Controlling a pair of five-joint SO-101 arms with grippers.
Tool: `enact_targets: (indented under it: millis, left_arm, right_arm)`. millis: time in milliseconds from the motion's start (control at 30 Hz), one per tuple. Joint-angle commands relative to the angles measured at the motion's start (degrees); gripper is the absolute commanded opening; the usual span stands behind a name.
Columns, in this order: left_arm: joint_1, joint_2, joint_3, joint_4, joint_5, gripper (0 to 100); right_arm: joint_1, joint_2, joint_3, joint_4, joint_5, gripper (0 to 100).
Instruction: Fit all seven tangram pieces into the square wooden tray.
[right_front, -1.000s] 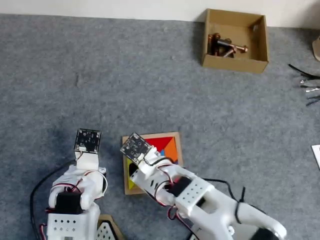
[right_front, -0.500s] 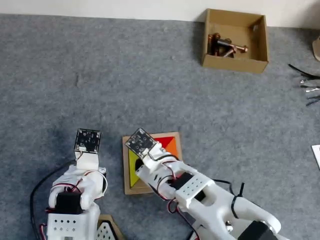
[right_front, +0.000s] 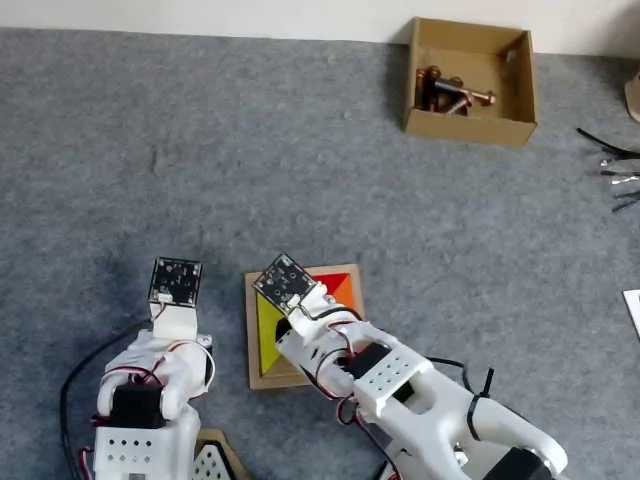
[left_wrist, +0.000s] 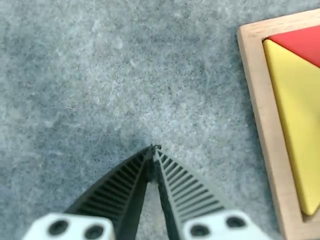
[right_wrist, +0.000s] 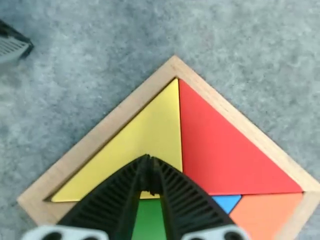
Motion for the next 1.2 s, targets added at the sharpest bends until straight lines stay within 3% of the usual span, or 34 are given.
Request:
enact_targets:
  millis: [0, 233, 533, 1167]
  left_arm:
    - [-0.6, -0.3, 1.1, 0.3, 0.4, 1]
    - [-0.4, -0.3, 1.1, 0.3, 0.4, 1]
    - [-0.3, -0.2, 1.1, 0.3, 0.4, 1]
    - [-0.2, -0.1, 1.1, 0.3, 0.5, 1]
  right_arm:
    - [0.8, -1.0, -2.2, 2.5, 0.4, 0.5]
    - [1.8, -12.3, -9.5, 19.6, 0.6, 0.5]
    - [13.1, -24.5, -11.8, 24.3, 0.7, 0.5]
    - [32.9, -40.1, -19.5, 51.0, 0.8, 0.6]
